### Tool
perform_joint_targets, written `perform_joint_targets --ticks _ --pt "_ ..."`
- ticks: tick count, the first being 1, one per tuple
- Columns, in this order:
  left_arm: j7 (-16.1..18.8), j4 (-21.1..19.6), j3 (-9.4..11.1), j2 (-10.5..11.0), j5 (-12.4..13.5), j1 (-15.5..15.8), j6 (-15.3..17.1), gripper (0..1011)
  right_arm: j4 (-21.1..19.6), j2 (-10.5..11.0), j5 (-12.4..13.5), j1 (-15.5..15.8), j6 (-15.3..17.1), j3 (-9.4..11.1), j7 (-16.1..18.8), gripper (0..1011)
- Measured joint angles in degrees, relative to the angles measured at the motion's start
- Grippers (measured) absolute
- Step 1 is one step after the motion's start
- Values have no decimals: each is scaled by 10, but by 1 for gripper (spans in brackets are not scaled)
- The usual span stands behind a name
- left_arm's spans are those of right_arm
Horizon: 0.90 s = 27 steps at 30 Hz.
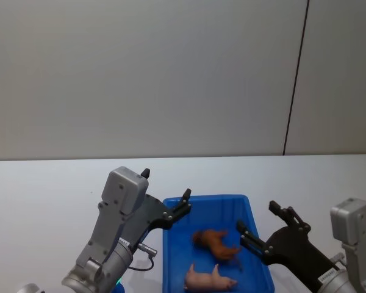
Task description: Pick up the two dolls from the table and place them into the box.
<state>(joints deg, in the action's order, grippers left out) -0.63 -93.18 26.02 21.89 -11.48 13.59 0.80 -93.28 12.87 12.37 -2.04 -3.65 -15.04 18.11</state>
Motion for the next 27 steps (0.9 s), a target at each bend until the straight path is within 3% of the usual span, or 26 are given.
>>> perform_joint_targets --ticks 7,27 --pt "0 0 0 0 0 0 0 1001 3 0 -8 5 8 1 -34 1001" --pt "0 -4 -2 2 -3 -3 8 1001 -16 18 -39 42 20 19 -165 1001"
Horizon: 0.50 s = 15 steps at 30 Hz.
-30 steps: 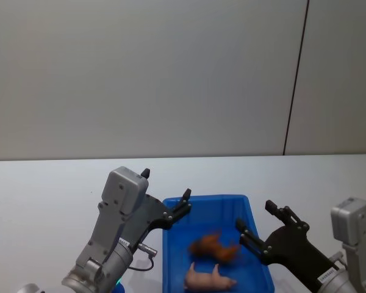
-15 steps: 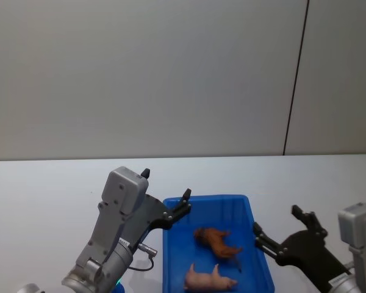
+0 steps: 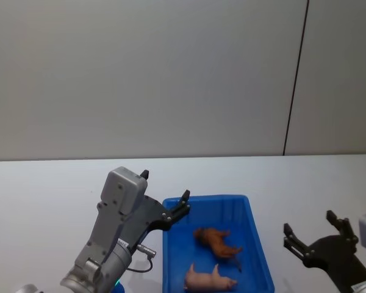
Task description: Pick up the two dolls from the table and place them into the box.
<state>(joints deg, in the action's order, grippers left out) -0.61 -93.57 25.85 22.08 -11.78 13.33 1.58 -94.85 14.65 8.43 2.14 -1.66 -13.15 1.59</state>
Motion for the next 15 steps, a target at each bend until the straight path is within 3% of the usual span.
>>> perform_joint_targets --ticks 15 --pt "22 -37 -13 23 -37 -25 53 1001 -6 6 -8 11 2 6 -34 1001"
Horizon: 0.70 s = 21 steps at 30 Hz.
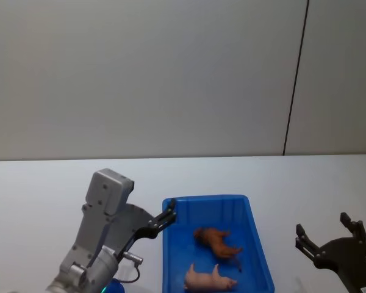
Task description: Pick up the two dolls from the table and place them into the box.
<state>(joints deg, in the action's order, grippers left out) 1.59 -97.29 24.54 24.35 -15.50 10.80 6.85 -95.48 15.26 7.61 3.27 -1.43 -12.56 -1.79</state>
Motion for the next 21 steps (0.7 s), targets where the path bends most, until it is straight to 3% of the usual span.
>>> perform_joint_targets --ticks 11,21 --pt "6 -26 -15 30 -34 -26 37 1001 -1 1 -2 3 1 1 -8 1001" --pt "-19 -31 -30 58 -52 -41 59 1001 -2 2 -3 4 1 2 -12 1001"
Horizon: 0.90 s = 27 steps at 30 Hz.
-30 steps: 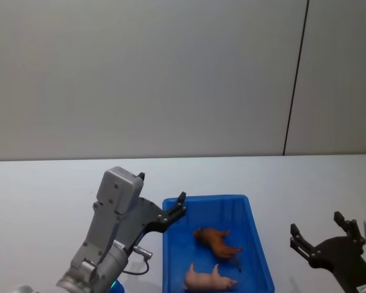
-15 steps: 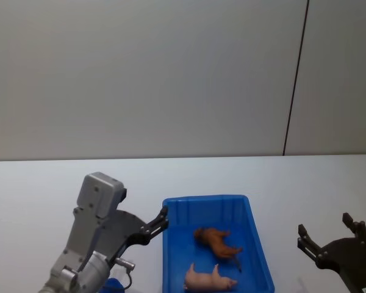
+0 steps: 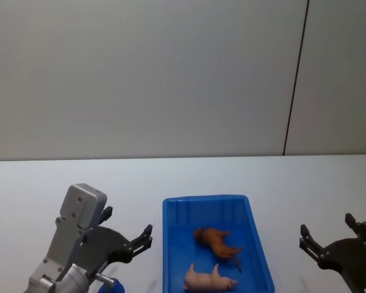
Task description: Pick up the two dolls from the table and place them into the box.
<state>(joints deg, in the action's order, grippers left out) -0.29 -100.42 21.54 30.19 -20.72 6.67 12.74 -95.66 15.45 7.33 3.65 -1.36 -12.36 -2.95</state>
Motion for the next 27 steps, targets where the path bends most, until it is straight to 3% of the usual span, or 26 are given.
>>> perform_joint_targets --ticks 12,27 --pt "-54 6 -14 30 -7 -9 23 1001 0 0 -1 1 0 0 -2 1001" --pt "-114 26 -21 50 -26 -18 59 1001 0 0 0 1 0 0 -2 1001"
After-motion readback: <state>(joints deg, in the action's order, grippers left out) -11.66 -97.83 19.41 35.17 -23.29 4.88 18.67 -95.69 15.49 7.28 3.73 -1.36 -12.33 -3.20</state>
